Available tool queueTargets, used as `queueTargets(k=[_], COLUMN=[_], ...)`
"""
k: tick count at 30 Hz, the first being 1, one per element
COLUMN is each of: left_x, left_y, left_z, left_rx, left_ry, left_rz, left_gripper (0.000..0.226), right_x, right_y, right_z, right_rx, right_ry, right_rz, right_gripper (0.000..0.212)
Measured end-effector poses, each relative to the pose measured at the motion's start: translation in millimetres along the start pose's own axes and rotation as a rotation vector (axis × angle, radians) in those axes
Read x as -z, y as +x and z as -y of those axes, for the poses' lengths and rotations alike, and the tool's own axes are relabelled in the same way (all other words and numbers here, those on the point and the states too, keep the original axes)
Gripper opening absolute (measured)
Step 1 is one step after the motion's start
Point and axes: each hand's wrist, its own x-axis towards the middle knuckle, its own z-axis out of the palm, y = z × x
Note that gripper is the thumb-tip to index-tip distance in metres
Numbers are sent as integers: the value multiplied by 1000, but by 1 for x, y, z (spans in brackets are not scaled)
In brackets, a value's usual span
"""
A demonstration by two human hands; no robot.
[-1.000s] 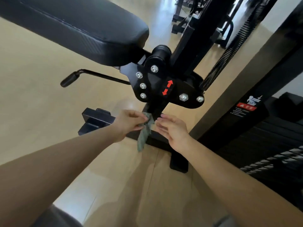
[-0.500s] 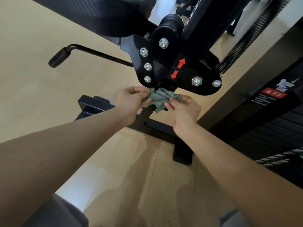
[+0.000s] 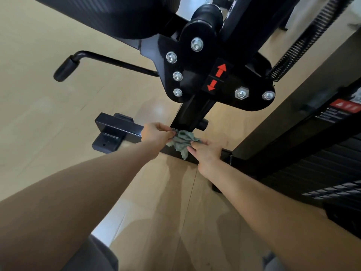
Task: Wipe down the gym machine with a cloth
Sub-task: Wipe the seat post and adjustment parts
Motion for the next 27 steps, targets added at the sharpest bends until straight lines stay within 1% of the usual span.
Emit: queueTargets(k=[3, 6, 8, 10, 13, 15, 16, 18, 20, 21, 22, 23, 24, 25, 26, 27], left_x=[-2, -2, 2, 7, 12, 15, 17, 24, 31, 35, 39, 44, 49, 54, 60, 66], left_y=[6, 12, 18, 19, 18, 16, 17, 17, 16, 16, 17, 20, 23, 27, 33, 38], left_z=[6, 9, 12, 13, 9, 4, 2, 2, 1, 0, -1, -1, -1, 1, 3, 6], left_rx=[41, 155, 225, 260, 239, 244, 266, 329, 336, 313, 281, 248, 197, 107, -18, -152], left_ry=[53, 48, 38, 15, -12, -36, -66, -142, -143, -128, -114, -101, -75, 2, 138, 286], left_rz=[-39, 5, 81, 188, 349, 407, 435, 495, 549, 547, 524, 474, 408, 320, 216, 120], left_gripper=[11, 7, 8, 11, 32, 39, 39, 37, 33, 31, 29, 27, 26, 24, 21, 19], right_x=[-4, -5, -5, -7, -11, -11, -10, -8, -8, -9, -10, -11, -10, -10, -10, -11], right_y=[10, 12, 12, 11, 10, 7, 6, -1, -8, -11, -15, -18, -22, -26, -30, -33], right_z=[-2, 1, 1, -1, -2, -2, -2, -1, 1, 1, 0, -1, -2, -2, -1, 1], right_rx=[-73, -90, -78, -75, -88, -100, -109, -119, -104, -82, -33, 47, 152, 271, 389, 498], right_ry=[-17, -3, 0, -12, 4, 11, 10, -30, -70, -84, -109, -158, -232, -306, -357, -382], right_rz=[28, 85, 169, 218, 232, 235, 253, 359, 438, 423, 372, 277, 148, 15, -93, -155], right_gripper=[11, 10, 15, 21, 25, 23, 23, 25, 29, 29, 28, 23, 17, 13, 15, 24])
